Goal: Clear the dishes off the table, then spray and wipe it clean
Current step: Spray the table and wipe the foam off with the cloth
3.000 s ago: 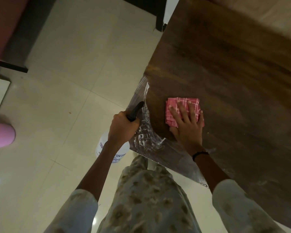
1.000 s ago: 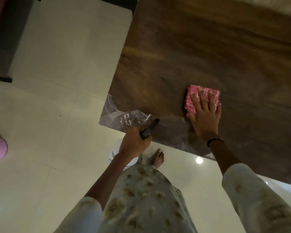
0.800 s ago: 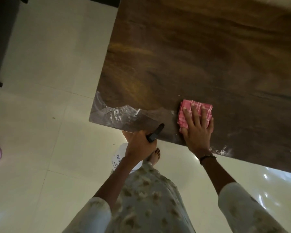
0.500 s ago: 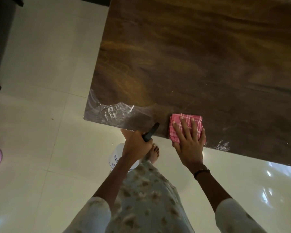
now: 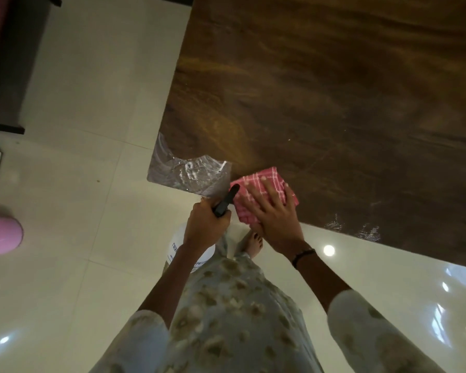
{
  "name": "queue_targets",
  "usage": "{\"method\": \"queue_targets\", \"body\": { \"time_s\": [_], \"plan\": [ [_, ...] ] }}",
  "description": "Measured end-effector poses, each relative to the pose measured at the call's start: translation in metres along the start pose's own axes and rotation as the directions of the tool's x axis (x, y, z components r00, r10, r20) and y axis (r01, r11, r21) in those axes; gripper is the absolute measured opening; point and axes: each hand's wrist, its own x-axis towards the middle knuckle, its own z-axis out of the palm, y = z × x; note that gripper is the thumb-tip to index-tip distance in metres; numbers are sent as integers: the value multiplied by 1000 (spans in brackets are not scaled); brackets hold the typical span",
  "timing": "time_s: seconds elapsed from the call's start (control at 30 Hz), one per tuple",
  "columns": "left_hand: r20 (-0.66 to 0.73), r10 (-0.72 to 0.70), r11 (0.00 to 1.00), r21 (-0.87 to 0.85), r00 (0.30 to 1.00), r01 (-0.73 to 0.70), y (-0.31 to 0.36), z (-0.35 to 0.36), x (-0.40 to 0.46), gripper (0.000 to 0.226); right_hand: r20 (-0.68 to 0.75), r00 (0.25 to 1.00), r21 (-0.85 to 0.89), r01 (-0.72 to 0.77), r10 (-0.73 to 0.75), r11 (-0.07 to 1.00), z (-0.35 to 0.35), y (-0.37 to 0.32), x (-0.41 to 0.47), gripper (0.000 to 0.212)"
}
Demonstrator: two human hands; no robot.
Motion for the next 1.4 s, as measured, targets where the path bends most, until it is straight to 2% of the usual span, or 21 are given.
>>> {"method": "queue_targets", "body": {
  "time_s": [0.07,0.17,0.3,0.37,0.47,0.6,0.77,0.93,1.07,1.23,1.4],
  "plan": [
    [-2,-4,1000,5,1000,4,-4,-4,0,28,-5,1000,-1,-22,22,1000,-1,21,-14,63],
    [-26,-28,1000,-10,999,28,-12,-11,1,31,3,987,26,-163,163,986,-11,39,0,62],
    [-38,-38,999,-30,999,37,-22,-15,4,37,-20,945,56,-324,326,944,-25,18,54,64],
    [-37,-39,999,-10,999,38,-26,-18,6,35,-19,958,58,-285,287,957,-26,-2,69,61],
    [-48,-58,998,-26,997,57,-31,-23,8,25,5,991,63,-134,134,989,-20,-29,50,58],
    [-88,-113,994,-19,990,112,-33,-33,10,26,7,1000,35,-24,23,999,-6,-29,14,57],
    [-127,-195,981,-48,972,191,-32,-44,11,28,16,999,25,-32,32,999,-10,-18,21,61],
    [-143,-213,974,-110,967,198,-40,-53,16,22,25,999,21,-49,48,999,-17,-9,35,61],
    [-159,-284,957,-110,946,269,-44,-60,21,29,1,997,33,-81,81,996,-28,-8,61,59],
    [-199,-219,968,-163,955,188,-55,-68,21,29,2,990,25,-142,142,990,-36,-40,123,59],
    [-226,-213,959,-234,951,159,-62,-76,23,29,-40,998,60,54,-51,997,-32,-91,138,52]
  ]
}}
